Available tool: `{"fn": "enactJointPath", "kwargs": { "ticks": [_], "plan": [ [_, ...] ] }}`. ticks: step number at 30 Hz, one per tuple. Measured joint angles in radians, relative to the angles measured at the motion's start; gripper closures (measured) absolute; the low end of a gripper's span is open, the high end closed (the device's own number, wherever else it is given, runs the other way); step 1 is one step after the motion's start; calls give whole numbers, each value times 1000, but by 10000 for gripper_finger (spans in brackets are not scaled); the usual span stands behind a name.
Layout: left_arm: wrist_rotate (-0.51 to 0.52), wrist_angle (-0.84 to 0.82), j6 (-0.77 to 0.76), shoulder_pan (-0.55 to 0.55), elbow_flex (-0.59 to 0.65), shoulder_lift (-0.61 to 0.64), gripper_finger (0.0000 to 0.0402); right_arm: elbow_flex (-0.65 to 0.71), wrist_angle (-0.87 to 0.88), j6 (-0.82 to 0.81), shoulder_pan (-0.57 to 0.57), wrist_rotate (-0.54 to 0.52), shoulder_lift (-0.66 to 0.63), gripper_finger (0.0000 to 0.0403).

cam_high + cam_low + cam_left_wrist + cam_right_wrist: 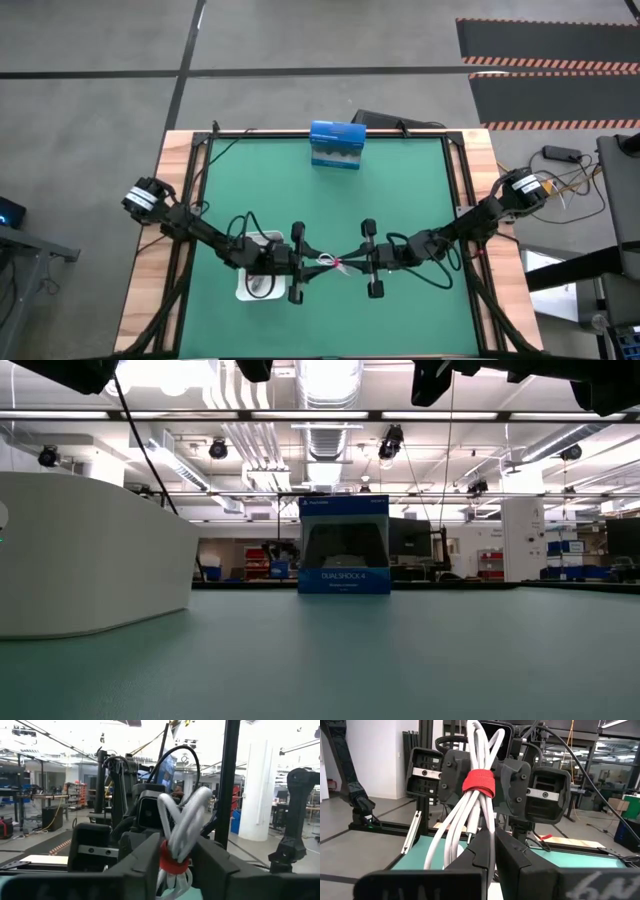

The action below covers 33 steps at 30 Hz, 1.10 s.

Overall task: Pick and place USB-C Cables
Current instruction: Put the white charger cable into the white bin

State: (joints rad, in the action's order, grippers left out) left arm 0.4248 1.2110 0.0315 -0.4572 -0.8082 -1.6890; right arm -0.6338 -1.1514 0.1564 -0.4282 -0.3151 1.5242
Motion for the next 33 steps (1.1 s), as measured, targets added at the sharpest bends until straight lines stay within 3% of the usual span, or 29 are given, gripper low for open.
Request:
{"fn": "enactJointPath", "kwargs": {
  "ticks": [7,21,33],
  "plan": [
    [0,0,0,0,1,0,391,0,1,-4,-1,0,0,375],
    [3,-41,-46,-1,3,6,392,0,51,-59,-1,-94,-2,243],
    [5,-360,-141,-17,3,127,393,0,280,-128,0,-112,-115,218]
  ]
}}
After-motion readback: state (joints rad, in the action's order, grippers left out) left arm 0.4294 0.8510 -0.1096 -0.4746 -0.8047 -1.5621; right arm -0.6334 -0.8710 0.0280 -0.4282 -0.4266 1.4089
